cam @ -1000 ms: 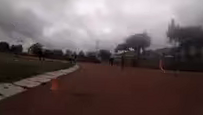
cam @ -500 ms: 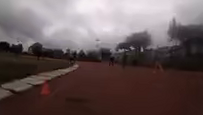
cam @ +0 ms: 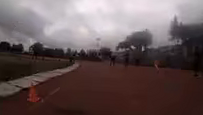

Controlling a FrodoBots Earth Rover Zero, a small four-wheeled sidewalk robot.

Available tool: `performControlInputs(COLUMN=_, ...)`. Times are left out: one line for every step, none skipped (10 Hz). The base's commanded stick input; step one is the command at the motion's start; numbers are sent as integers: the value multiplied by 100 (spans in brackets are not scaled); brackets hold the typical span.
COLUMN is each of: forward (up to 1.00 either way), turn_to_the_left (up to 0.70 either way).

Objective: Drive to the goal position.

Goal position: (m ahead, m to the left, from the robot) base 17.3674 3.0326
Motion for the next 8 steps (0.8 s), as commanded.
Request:
performControlInputs(forward=70, turn_to_the_left=2)
performControlInputs(forward=70, turn_to_the_left=2)
performControlInputs(forward=70, turn_to_the_left=1)
performControlInputs(forward=70, turn_to_the_left=0)
performControlInputs(forward=70, turn_to_the_left=0)
performControlInputs(forward=70, turn_to_the_left=0)
performControlInputs(forward=70, turn_to_the_left=0)
performControlInputs(forward=70, turn_to_the_left=0)
